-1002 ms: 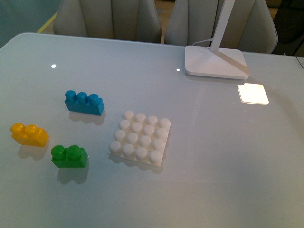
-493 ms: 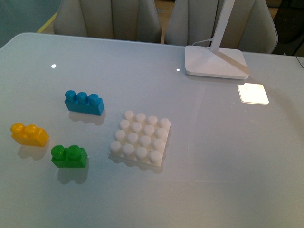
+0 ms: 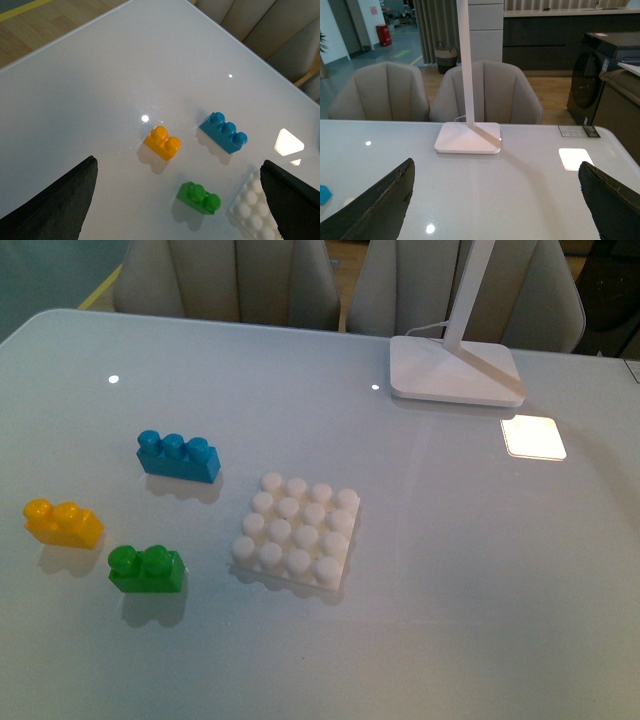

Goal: Insert yellow block into base center

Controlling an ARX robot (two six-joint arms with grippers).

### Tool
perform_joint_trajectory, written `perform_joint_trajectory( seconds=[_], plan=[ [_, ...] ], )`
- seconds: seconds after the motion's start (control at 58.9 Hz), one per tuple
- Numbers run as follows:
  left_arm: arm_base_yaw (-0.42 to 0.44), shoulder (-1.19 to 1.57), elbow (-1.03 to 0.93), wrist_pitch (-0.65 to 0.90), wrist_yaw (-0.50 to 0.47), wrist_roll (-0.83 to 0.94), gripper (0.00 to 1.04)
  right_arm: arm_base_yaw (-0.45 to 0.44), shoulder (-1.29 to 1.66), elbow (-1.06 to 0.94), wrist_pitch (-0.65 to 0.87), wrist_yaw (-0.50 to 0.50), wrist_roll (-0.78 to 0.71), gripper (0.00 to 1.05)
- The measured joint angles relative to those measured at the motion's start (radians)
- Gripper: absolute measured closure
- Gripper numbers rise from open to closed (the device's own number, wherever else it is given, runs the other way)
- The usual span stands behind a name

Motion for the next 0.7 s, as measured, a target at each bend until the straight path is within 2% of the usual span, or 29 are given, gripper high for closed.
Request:
perform_joint_trajectory(
  seconds=[0.119,0.204,0.425,0.697],
  plan=[
    [-0.002,0.347,0.092,0.215,0.041,0.021,0.07,0.0,0.0,0.0,0.0,0.0,0.0,0.09],
    [-0.008,0.539,0.159,0.299,0.063,0.035,0.07,0.0,0.0,0.0,0.0,0.0,0.0,0.09],
    [-0.025,0.838,0.264,0.4,0.083,0.083,0.07,0.0,0.0,0.0,0.0,0.0,0.0,0.09],
    [-0.117,1.092,0.294,0.526,0.084,0.296,0.07,0.0,0.0,0.0,0.0,0.0,0.0,0.09]
  ],
)
